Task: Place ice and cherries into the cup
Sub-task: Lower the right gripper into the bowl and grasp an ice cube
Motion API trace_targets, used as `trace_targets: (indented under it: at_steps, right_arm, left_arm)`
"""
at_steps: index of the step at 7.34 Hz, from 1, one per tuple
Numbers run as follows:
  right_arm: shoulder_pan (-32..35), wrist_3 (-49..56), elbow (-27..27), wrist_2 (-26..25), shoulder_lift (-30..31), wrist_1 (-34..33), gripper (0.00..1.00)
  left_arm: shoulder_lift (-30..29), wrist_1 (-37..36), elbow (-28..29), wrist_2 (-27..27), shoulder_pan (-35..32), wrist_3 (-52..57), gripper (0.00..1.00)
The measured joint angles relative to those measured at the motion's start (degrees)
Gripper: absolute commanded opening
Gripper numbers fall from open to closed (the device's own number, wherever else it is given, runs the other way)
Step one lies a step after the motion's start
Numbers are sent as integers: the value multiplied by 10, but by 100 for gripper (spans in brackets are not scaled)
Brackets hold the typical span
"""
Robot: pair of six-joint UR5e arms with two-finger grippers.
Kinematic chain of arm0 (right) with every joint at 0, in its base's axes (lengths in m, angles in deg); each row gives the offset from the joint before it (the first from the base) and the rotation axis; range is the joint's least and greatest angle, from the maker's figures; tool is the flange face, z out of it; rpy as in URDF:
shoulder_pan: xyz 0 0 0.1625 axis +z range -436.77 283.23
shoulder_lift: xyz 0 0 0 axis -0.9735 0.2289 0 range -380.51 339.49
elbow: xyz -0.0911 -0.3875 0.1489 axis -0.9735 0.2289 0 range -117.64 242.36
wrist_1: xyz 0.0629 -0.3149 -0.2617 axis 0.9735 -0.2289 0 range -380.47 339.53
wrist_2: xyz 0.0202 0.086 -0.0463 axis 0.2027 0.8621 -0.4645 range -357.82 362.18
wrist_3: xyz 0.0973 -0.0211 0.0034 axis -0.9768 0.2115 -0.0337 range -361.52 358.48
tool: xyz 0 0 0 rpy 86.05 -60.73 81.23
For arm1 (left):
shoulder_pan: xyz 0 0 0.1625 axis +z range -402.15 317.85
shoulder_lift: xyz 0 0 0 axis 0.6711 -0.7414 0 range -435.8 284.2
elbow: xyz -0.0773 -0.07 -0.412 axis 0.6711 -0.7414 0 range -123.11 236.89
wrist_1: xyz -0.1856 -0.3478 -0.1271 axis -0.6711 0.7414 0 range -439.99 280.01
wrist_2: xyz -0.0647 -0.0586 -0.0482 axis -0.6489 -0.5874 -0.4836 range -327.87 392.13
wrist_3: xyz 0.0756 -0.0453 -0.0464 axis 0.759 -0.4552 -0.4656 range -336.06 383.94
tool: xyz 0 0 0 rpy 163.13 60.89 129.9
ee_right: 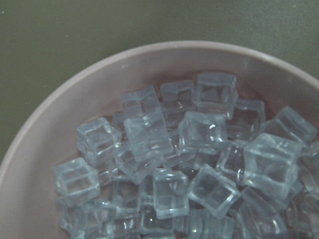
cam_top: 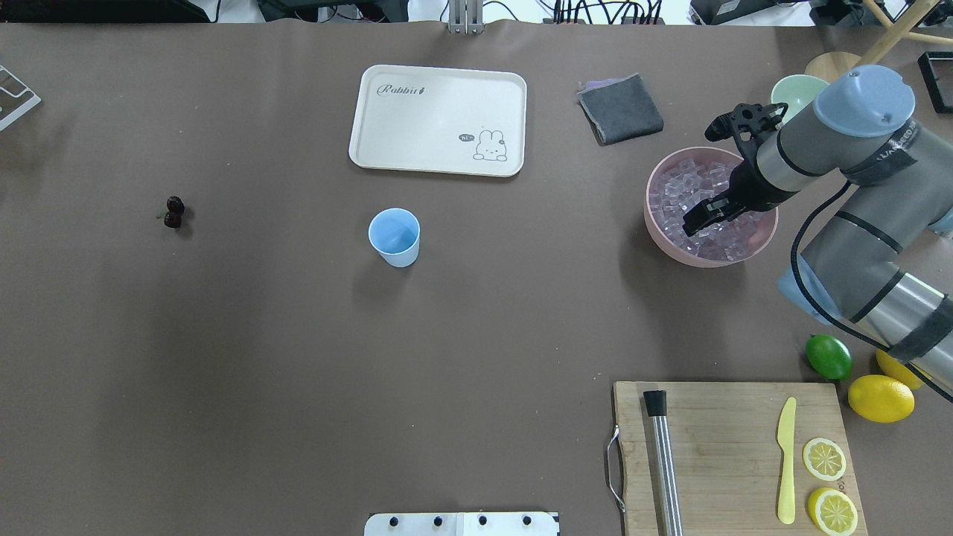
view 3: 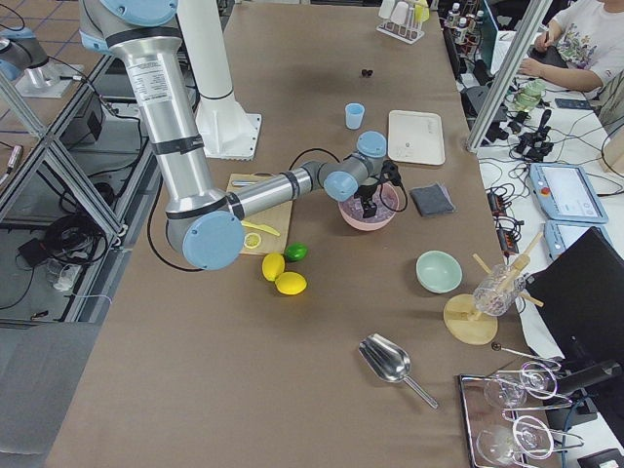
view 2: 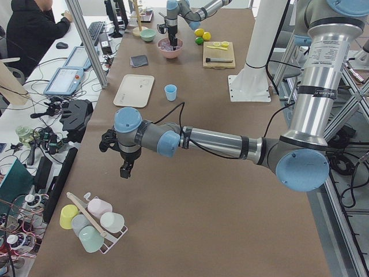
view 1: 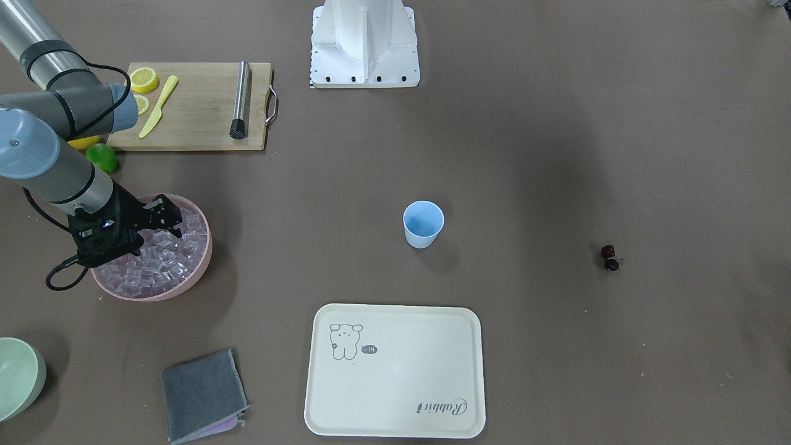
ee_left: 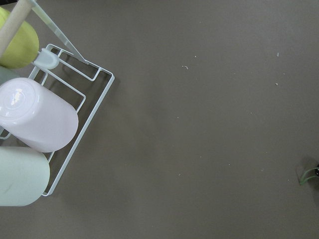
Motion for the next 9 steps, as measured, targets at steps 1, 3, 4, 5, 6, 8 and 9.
trace_targets:
  at_steps: [1,3,4,5,6,8,9]
  right_arm:
    - [0,0,-2,0,1,0,52]
    - [0,-2,-8,0,1,1,48]
    - [0,-3,-9,0,2,1,42]
    - [0,-3,-10,1,2,0,37]
    - [1,-3,-15,1,3,0,32]
    - [2,-4,-25,2,7,0,23]
    - [2,-4,-31,2,11,-1,23]
  left_arm:
    - [0,1,0,0,0,0,98]
    - [1,2,0,0,1,0,98]
    - [2,2,0,0,1,0,98]
    - [3,2,0,0,1,0,98]
    - [5,2,-1,0,1,0,98]
    - [6,2,-2,0,1,0,98]
    - [6,2,-2,0,1,0,98]
